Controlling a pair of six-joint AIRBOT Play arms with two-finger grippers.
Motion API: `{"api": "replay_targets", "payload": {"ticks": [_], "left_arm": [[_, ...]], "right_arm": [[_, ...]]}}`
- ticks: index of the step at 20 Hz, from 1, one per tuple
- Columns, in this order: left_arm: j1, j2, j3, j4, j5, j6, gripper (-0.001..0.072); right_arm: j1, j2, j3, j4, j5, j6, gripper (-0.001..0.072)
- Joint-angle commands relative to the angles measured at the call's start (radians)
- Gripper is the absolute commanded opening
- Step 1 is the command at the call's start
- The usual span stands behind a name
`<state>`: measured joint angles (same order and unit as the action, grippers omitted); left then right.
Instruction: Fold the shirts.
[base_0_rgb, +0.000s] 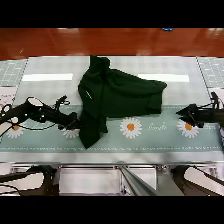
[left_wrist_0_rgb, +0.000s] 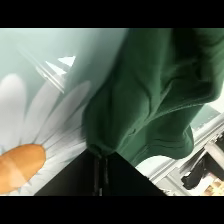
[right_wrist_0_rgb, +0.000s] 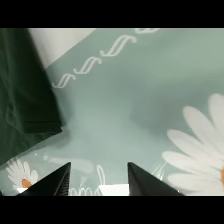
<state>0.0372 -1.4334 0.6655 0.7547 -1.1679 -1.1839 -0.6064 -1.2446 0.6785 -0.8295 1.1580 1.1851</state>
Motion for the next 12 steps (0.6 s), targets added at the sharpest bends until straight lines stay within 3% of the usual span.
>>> {"api": "replay_targets", "payload": {"ticks": [1,12], "left_arm": [[-0.006,-0.007,0.024,0.0,-0.014,0.014,0.0017],[-0.006,-0.007,0.035,0.0,-0.028,0.013,0.0017]], "right_arm": [[0.093,-0.05,0.0,0.072,-0.05,-0.002,0.0407],[0.357,-0.255,0.145,0.148,-0.143,0.028,0.0407]]}}
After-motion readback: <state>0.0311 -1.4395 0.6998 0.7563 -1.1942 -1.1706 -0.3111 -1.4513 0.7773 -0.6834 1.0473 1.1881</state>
